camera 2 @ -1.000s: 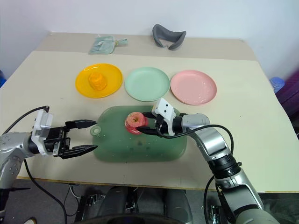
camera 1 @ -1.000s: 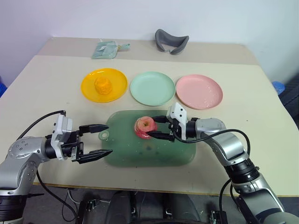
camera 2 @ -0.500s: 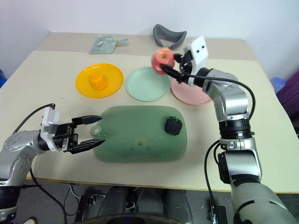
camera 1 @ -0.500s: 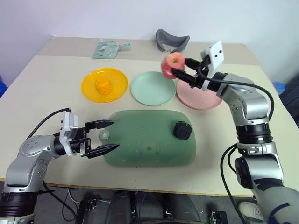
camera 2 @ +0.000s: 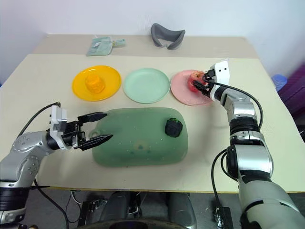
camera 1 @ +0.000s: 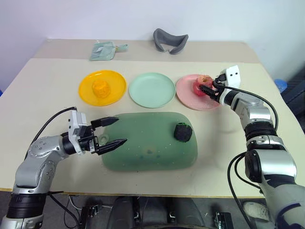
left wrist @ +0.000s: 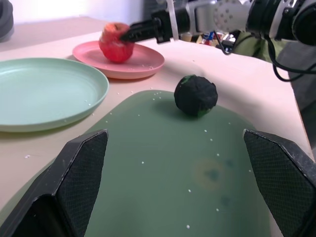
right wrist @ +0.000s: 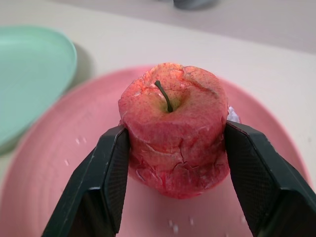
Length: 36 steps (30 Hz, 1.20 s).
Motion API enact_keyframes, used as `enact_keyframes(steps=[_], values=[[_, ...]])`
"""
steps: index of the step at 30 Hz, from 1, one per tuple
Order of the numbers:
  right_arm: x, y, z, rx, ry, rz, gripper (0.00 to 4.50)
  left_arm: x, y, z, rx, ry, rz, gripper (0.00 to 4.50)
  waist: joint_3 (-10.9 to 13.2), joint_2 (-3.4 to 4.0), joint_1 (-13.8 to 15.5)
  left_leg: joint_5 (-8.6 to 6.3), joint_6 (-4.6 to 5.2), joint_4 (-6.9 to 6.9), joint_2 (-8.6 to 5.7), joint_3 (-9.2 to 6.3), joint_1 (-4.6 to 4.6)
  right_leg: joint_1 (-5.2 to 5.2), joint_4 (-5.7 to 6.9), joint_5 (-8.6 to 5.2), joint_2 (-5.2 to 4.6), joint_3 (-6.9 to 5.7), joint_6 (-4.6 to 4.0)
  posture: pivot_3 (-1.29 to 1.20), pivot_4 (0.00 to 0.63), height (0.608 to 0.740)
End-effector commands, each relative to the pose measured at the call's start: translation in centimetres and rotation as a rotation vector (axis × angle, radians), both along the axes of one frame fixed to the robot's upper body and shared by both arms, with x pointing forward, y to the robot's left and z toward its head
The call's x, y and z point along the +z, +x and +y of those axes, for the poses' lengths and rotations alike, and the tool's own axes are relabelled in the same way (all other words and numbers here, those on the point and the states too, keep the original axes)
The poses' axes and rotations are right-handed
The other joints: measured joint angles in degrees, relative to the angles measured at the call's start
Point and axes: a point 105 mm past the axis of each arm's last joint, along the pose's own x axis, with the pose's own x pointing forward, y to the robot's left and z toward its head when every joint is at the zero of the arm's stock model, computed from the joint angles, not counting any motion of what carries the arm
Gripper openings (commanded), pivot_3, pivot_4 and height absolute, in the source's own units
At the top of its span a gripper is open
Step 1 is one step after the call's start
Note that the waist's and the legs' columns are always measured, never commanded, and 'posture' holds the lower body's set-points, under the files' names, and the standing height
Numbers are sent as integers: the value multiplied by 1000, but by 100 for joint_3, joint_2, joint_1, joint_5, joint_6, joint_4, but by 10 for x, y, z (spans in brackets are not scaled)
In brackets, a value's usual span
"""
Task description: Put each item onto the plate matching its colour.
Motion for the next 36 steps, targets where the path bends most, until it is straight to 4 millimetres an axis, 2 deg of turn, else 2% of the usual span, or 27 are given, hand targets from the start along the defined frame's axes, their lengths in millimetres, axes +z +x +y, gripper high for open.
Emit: enact_keyframes(steps=[1, 6, 11, 15, 19, 22, 25, 29, 33, 36], values=[[18, 4, 2, 2, 0, -62, 2720, 13, 1, -1, 15, -15, -57, 4500, 0, 0, -2, 0, 0, 0, 0, 0, 0, 0, 0, 0, 0, 0, 0, 0, 150, 740], [9, 2, -3, -4, -6, -43, 2720, 14, 5, -6, 44, -46, -61, 4500, 0, 0, 5, 0, 0, 1, 0, -1, 0, 2, 0, 0, -1, 1, 0, 0, 150, 740], [5, 0, -10, -27, -23, -43, 4480, 15, 7, -12, 43, -55, -73, 4500, 0, 0, 8, 0, 0, 2, 0, -1, 1, 2, 1, 0, 0, 1, 0, 0, 150, 740], [10, -3, -18, -65, -14, -94, 4480, 16, 9, -16, 36, -65, -77, 4500, 0, 0, 13, 0, 0, 2, 0, -1, 1, 3, 1, 0, -1, 1, 1, 0, 150, 740], [17, -16, -25, -39, -40, -143, 4480, 15, 9, -17, 28, -64, -79, 4500, 0, 1, 17, 0, 0, 2, -1, -2, 1, 3, 1, 0, -2, 1, 1, 0, 150, 740], [27, -41, -27, 19, -40, -188, 4480, 13, 8, -18, 8, -53, -76, 4500, 1, 2, 34, 0, 0, 3, 0, -4, 1, 2, 2, 0, -1, 2, 2, 0, 150, 740], [27, -73, -17, 126, -17, -157, 4480, 11, 5, -20, -13, -49, -67, 4500, 1, 2, 61, 0, 0, 1, 0, -6, 1, 3, 0, 0, -1, 3, 2, 0, 150, 740], [13, -114, 5, 273, 25, -47, 4480, 8, 5, -22, -38, -41, -58, 4500, 0, 2, 69, 0, 0, 3, 0, -10, 4, 7, 0, 0, 0, 3, 2, 0, 150, 740], [-4, -135, 27, 357, 87, 50, 4480, 7, 7, -24, -65, -34, -55, 4500, 0, 2, 63, 0, 0, 3, -1, -13, 5, 10, 0, 0, 1, 3, 2, 0, 150, 740], [-8, -141, 42, 400, 128, 75, 4480, 8, 8, -25, -77, -31, -55, 4500, 0, 2, 86, -1, 0, 4, -2, -13, 5, 10, 0, 0, 1, 2, 2, 0, 150, 740]])
